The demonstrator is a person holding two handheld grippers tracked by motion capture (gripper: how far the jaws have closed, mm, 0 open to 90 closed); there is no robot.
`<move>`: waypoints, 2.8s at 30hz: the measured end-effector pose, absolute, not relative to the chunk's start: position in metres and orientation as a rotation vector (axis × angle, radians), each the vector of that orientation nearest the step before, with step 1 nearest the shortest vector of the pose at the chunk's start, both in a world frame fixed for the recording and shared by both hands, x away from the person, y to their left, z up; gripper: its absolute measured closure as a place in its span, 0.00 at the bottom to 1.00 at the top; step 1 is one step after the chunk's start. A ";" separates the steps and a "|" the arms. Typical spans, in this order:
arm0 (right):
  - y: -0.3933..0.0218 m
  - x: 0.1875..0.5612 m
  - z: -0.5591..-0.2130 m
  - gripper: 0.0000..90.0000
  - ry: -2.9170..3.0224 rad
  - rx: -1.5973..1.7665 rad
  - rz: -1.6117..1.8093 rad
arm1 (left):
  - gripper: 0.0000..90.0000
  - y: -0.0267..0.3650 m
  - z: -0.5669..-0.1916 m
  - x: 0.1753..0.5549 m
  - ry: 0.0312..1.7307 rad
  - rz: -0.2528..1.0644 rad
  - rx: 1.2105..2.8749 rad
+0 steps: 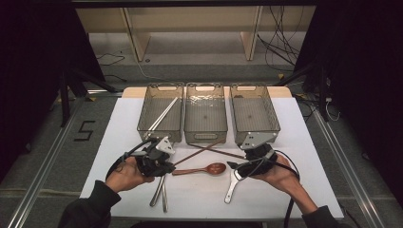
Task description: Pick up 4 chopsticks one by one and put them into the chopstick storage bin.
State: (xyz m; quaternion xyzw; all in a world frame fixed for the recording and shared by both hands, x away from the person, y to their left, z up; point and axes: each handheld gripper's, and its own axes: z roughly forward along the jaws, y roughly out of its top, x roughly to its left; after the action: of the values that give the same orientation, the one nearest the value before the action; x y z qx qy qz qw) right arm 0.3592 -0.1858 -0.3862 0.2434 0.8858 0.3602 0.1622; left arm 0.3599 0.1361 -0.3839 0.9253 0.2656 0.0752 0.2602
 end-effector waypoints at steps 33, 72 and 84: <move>-0.194 0.358 -0.403 0.30 2.502 0.817 1.070 | 0.95 0.202 -0.371 0.422 1.168 0.376 2.162; -0.192 0.360 -0.407 0.31 2.530 0.806 1.070 | 0.94 0.195 -0.385 0.515 1.320 0.444 2.152; -0.193 0.359 -0.406 0.31 2.527 0.802 1.075 | 0.85 0.193 -0.397 0.523 1.405 0.474 2.121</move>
State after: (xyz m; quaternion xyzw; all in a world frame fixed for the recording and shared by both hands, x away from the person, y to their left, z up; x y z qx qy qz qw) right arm 0.3593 -0.1928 -0.4060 0.2775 0.8747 0.3720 0.1398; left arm 0.5234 0.1928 -0.3973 0.7885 0.5221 0.1760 0.2733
